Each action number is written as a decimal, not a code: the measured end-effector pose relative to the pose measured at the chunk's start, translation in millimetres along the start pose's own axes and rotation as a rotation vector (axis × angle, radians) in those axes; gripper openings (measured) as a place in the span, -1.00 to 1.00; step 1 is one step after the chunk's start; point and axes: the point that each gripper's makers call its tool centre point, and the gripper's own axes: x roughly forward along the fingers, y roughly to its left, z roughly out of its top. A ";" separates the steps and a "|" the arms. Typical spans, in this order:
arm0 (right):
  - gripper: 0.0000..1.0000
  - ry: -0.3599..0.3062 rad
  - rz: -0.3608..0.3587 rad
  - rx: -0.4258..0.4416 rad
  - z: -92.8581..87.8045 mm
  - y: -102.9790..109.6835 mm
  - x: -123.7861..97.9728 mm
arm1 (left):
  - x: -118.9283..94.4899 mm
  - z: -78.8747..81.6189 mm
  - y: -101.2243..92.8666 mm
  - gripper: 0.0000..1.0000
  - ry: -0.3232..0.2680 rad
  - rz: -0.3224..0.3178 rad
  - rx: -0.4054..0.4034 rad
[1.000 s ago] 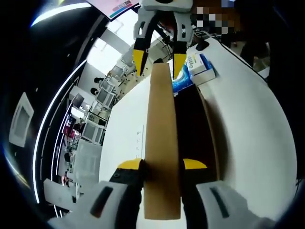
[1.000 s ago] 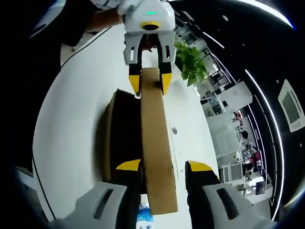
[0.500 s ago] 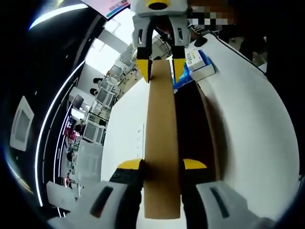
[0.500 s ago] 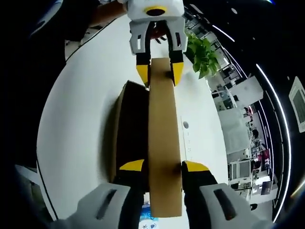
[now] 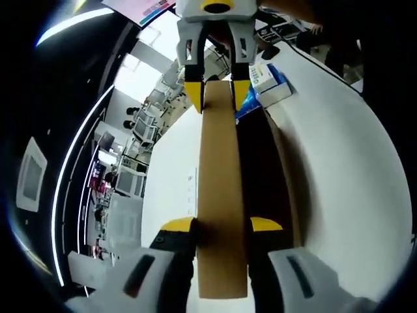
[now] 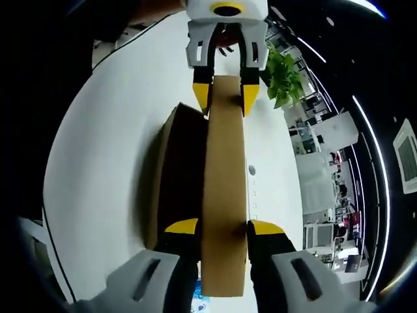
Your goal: Operate the shoe box by opening the lid, removing the specified soft item, and placing it in the target area until the item is outside and the box remains undamaged.
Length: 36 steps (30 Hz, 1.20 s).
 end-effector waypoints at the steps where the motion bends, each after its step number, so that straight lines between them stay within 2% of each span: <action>1: -0.45 0.000 -0.006 -0.007 -0.1 1.6 0.1 | 0.4 -0.5 -2.4 -0.39 0.001 0.003 0.002; 5: -0.45 -0.024 -0.070 0.027 0.9 2.9 -0.7 | -0.7 -1.6 -3.6 -0.39 -0.008 0.026 0.011; 10: -0.45 -0.029 -0.136 0.020 1.0 7.5 -2.9 | -0.5 -1.7 -7.3 -0.39 -0.004 0.051 0.026; 22: -0.44 -0.018 -0.198 -0.019 -0.9 20.9 3.0 | 2.7 -2.8 -21.0 -0.39 0.004 0.092 0.079; 31: -0.44 -0.016 -0.236 -0.037 -1.5 21.5 4.5 | 3.5 -2.8 -24.5 -0.39 -0.009 0.106 0.085; 36: -0.43 0.001 -0.211 -0.074 -0.5 26.1 8.0 | 4.2 -3.0 -27.0 -0.39 -0.007 0.098 0.099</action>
